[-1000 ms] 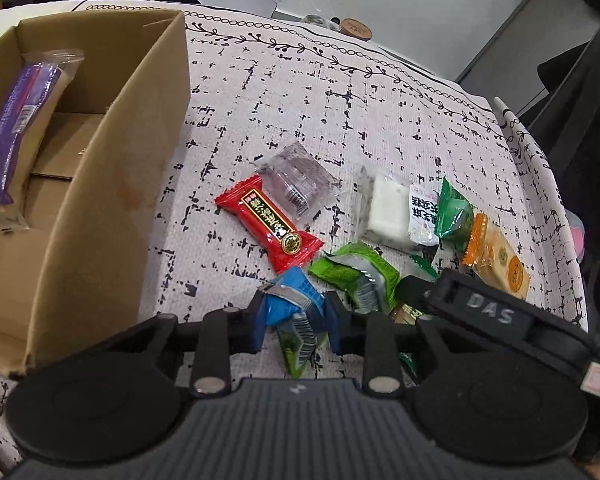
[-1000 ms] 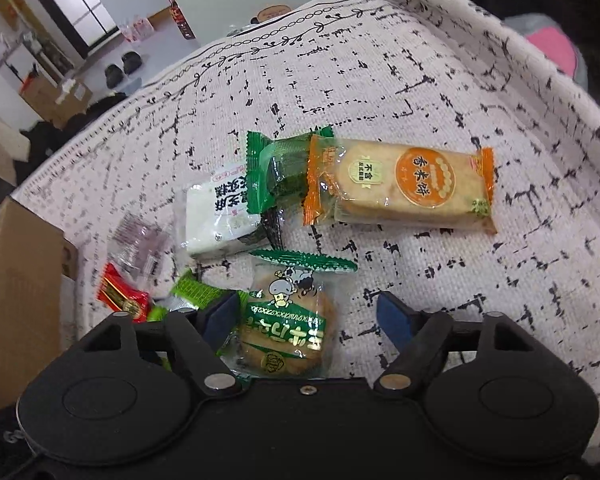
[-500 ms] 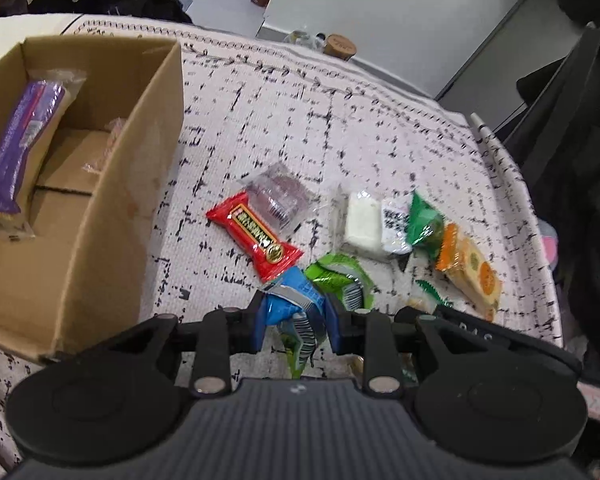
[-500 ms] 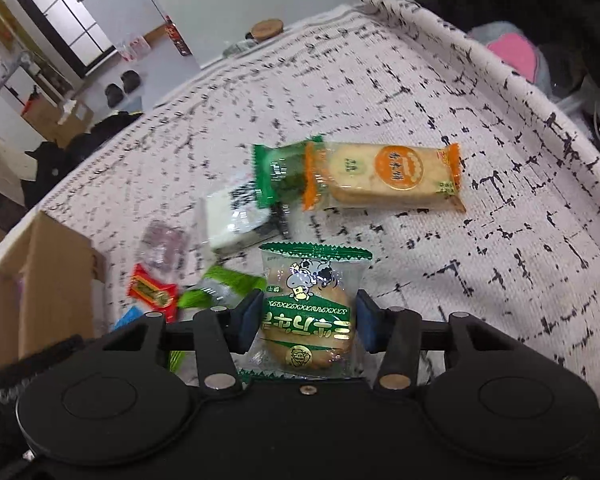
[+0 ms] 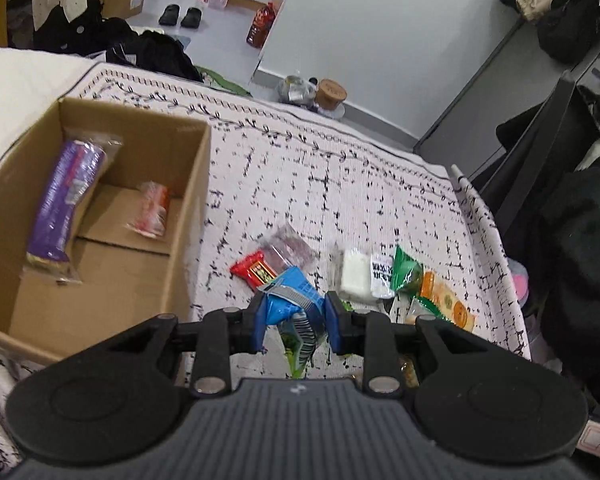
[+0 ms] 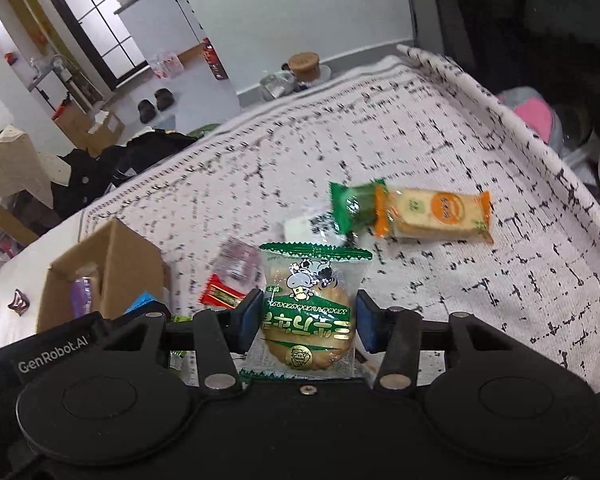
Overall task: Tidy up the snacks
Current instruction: 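Drop the blue packet into the box with left while right drops green cake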
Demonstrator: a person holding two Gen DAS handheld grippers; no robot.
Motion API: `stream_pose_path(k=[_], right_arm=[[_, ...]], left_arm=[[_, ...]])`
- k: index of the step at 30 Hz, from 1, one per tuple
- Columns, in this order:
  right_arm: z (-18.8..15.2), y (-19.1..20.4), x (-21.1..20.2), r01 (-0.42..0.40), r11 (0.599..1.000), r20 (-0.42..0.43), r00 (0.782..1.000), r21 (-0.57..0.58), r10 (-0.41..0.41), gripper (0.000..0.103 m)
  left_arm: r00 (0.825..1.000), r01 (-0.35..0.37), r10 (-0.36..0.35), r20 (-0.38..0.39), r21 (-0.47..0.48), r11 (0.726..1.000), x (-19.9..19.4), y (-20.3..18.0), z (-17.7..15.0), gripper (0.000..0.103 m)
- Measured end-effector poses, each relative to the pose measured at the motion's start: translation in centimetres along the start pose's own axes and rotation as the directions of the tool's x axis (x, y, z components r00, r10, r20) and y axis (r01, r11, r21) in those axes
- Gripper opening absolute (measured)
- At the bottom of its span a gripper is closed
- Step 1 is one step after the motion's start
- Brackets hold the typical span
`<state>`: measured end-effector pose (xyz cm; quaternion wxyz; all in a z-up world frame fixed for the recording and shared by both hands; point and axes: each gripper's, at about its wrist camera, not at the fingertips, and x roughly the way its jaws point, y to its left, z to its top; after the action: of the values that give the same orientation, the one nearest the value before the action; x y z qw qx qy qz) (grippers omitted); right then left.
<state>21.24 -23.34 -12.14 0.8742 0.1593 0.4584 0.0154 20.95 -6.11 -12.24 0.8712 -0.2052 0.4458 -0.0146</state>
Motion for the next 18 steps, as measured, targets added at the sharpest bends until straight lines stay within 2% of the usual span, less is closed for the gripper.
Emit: stream_pose_path(k=[8,18], right_arm=[[-0.1,2.8,-1.9,-0.023,0.999,0.036,0.999,-0.034,0.024,0.048],[-0.4,6.9,-3.7,-0.044,0.995,0.063,0.997,-0.093,0.05,0.048]], left_arm=[[0.999,0.014,-0.013,0.048,-0.025,1.0,-2.8,1.8,1.1,0.029],[0.994,0.001,0.008,0.109,-0.085,0.996,-6.0,5.0,2.6,0.029]])
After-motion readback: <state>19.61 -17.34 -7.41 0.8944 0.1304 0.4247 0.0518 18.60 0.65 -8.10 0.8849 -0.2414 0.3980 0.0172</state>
